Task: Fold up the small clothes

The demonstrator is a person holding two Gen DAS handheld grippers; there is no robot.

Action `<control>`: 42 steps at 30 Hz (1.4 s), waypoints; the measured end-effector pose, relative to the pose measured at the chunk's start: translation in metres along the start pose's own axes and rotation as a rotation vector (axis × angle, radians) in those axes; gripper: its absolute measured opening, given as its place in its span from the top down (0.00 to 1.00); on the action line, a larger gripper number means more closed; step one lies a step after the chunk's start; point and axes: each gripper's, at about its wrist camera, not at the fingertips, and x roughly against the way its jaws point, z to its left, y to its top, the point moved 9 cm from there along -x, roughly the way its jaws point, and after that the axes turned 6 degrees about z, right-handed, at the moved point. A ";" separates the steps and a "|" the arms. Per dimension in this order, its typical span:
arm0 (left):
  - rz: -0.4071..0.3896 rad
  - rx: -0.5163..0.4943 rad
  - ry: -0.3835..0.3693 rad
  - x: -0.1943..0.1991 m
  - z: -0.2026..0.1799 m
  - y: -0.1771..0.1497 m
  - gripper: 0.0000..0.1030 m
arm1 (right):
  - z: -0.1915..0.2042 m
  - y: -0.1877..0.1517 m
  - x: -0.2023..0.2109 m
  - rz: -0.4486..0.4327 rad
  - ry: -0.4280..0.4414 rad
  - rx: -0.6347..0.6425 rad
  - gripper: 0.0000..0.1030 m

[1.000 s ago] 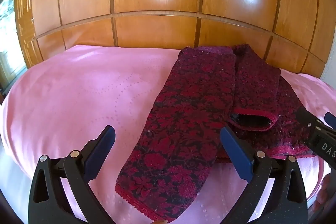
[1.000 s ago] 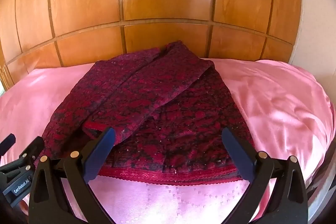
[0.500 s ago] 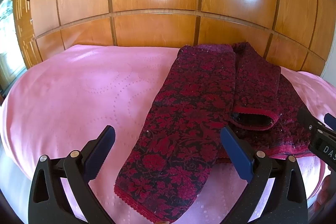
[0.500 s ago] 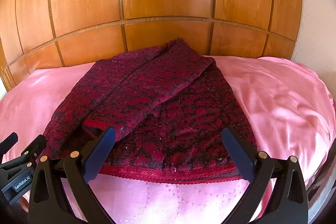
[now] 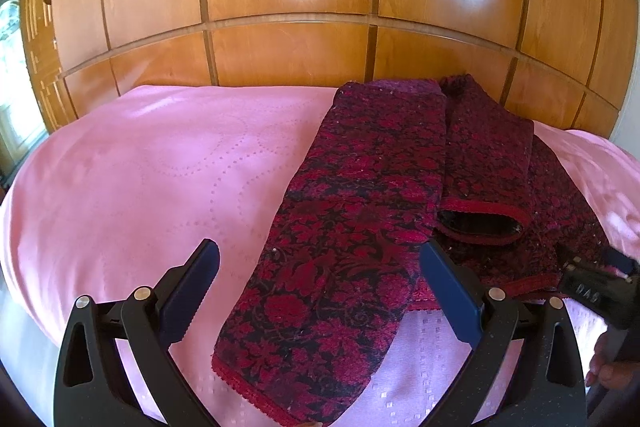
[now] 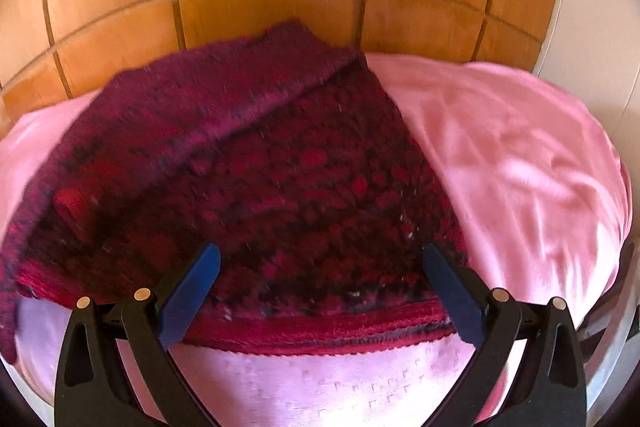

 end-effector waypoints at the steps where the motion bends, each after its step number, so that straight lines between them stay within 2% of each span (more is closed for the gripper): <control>1: 0.000 -0.001 -0.001 0.000 0.000 0.000 0.04 | -0.001 -0.003 -0.003 0.005 -0.001 0.002 0.02; 5: 0.006 -0.007 -0.003 -0.002 -0.002 0.000 0.04 | 0.001 -0.011 -0.010 0.007 -0.008 0.020 0.02; 11: 0.008 -0.019 -0.030 -0.001 -0.006 -0.001 0.04 | -0.004 -0.016 -0.022 0.057 0.062 -0.007 0.02; 18: 0.043 -0.041 -0.054 -0.011 -0.008 -0.006 0.04 | -0.003 -0.012 -0.011 0.064 0.111 0.020 0.02; 22: 0.065 -0.116 -0.071 -0.020 -0.014 -0.013 0.13 | 0.002 0.016 0.021 -0.049 0.148 0.076 0.02; 24: 0.061 -0.151 -0.083 -0.020 -0.017 -0.018 0.13 | 0.013 0.030 0.038 -0.101 0.200 0.120 0.03; 27: 0.058 -0.212 -0.065 -0.021 -0.021 -0.028 0.13 | 0.051 0.044 0.055 -0.132 0.336 0.233 0.09; 29: 0.085 -0.223 -0.073 -0.027 -0.021 -0.037 0.26 | 0.083 0.046 0.056 -0.126 0.406 0.330 0.19; 30: 0.099 -0.221 -0.074 -0.030 -0.020 -0.041 0.29 | 0.093 0.043 0.056 -0.117 0.425 0.367 0.22; 32: 0.108 -0.207 -0.080 -0.034 -0.015 -0.044 0.42 | 0.123 0.037 0.049 -0.108 0.441 0.468 0.30; 33: 0.120 -0.188 -0.101 -0.034 -0.012 -0.045 0.45 | 0.134 0.033 0.042 -0.101 0.436 0.508 0.33; 34: 0.128 -0.160 -0.135 -0.033 -0.010 -0.044 0.52 | 0.141 0.028 0.033 -0.081 0.420 0.548 0.42; 35: 0.128 -0.133 -0.167 -0.030 -0.008 -0.041 0.61 | 0.146 0.025 0.024 -0.064 0.398 0.577 0.55; 36: 0.126 -0.105 -0.203 -0.025 -0.005 -0.038 0.66 | 0.149 0.024 0.013 -0.049 0.359 0.610 0.63; 37: 0.117 -0.075 -0.231 -0.020 0.000 -0.032 0.75 | 0.148 0.026 0.006 -0.051 0.327 0.623 0.83; 38: 0.115 -0.052 -0.260 -0.015 0.003 -0.027 0.77 | 0.144 0.030 0.005 -0.056 0.313 0.618 0.89; 40: 0.110 0.013 -0.337 -0.005 0.013 -0.014 0.78 | 0.130 0.045 0.018 -0.084 0.348 0.557 0.89; 42: 0.097 0.052 -0.380 0.002 0.020 0.000 0.81 | 0.107 0.066 0.041 -0.146 0.371 0.462 0.91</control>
